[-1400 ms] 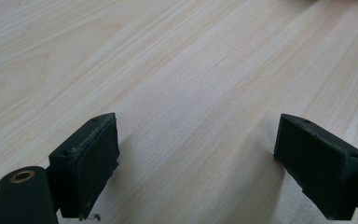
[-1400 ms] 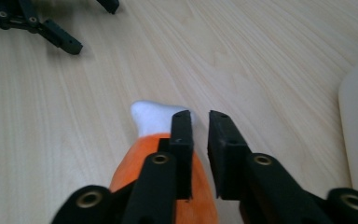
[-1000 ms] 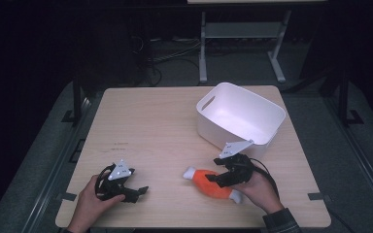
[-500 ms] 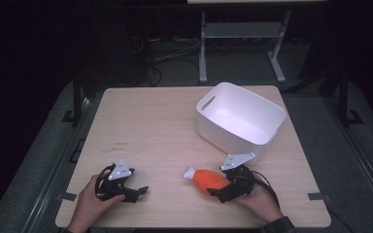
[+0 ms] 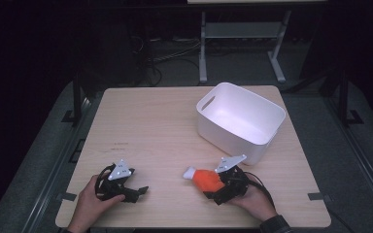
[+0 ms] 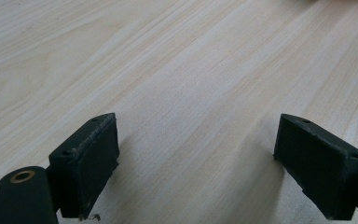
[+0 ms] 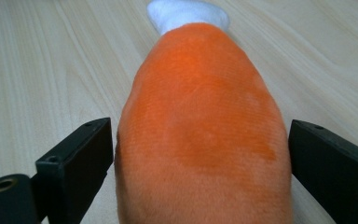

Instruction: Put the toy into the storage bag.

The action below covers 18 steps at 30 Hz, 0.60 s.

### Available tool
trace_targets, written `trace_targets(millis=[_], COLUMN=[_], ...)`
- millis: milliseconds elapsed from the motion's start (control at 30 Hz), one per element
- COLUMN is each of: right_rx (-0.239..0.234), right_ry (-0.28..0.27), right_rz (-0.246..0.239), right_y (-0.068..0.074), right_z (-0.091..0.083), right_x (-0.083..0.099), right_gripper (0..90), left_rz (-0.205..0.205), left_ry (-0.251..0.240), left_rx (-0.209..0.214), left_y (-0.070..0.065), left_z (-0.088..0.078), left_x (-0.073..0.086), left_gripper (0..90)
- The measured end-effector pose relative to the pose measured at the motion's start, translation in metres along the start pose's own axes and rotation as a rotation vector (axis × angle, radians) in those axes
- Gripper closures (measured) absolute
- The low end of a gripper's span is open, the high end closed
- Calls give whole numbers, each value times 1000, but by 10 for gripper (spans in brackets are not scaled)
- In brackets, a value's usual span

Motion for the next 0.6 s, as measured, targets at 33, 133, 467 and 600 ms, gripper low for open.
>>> trace_targets(millis=[33,133,467,600], right_rx=[2,5,-6,-14], right_ry=[3,11,18,16], right_rz=[-2,-4,-16,-24], right_y=[0,-1,0,0], right_z=[1,2,3,1], right_x=[0,0,1,1], right_gripper=[74,79,169,259], left_rz=[0,0,0,0], left_ry=[0,-1,0,0], left_rx=[0,0,0,0], left_y=[0,0,0,0], left_z=[0,0,0,0], left_x=[0,0,0,0], left_gripper=[129,129,129,129])
Point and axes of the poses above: each handheld gripper's, and its own axes: z roughly forward along the jaws, x roughly out of its underside, y roughly to its left, the point moved 4 cm from there along z, roughly forward along the jaws, and after that the axes turned 9 degrees about z, right-handed, at the moved point
